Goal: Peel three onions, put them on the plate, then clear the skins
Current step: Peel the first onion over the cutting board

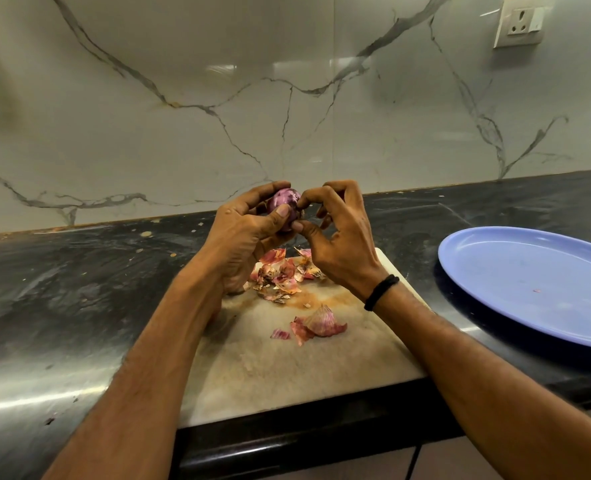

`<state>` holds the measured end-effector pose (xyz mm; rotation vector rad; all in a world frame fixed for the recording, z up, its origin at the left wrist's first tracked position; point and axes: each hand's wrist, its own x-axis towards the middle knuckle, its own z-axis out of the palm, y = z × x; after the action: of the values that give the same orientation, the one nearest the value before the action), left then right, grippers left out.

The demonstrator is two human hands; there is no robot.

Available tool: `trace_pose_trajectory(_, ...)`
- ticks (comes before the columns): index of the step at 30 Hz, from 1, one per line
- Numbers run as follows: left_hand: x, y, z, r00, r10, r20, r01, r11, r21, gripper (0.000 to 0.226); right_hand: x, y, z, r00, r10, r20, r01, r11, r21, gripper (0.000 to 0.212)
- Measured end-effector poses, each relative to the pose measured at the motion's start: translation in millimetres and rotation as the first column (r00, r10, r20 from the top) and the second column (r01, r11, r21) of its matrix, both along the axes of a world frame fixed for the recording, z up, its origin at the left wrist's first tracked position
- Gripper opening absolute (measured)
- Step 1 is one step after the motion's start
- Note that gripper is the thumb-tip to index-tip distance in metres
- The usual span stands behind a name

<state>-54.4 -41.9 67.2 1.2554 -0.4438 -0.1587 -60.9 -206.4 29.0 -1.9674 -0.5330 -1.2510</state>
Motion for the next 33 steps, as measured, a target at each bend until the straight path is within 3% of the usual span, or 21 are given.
trace_pose_trajectory(9,-3.0,-4.4,0.1,1.0,0.008,-0.03,-0.009,1.0,-0.027,0.045,-0.7,-0.9,3.1,0.998,-0.059,-0.004,0.06,0.992,0.109,0.007)
trace_pose_trajectory(22,-4.1,-5.2,2.7,0.995,0.052,-0.086,-0.057,0.997,-0.058,0.034,-3.0,-1.3,2.9,0.996,-0.052,-0.065,0.06,0.991,0.123,0.01)
trace_pose_trajectory(26,-3.9,-4.4,3.8,0.994,0.075,-0.085,-0.081,0.994,-0.068,0.031,-2.5,-1.6,3.4,0.996,-0.024,-0.084,0.038,0.985,0.168,0.028)
trace_pose_trajectory(30,-3.6,-4.8,2.6,0.996,0.039,-0.078,-0.043,0.997,-0.057,0.032,-1.7,-0.6,2.8,0.998,-0.006,-0.057,0.012,0.994,0.105,0.033)
trace_pose_trajectory(33,-3.7,-5.8,1.5,0.997,0.017,-0.081,-0.021,0.998,-0.055,0.035,-1.1,1.4,1.7,0.999,-0.002,-0.034,0.004,0.998,0.064,0.026)
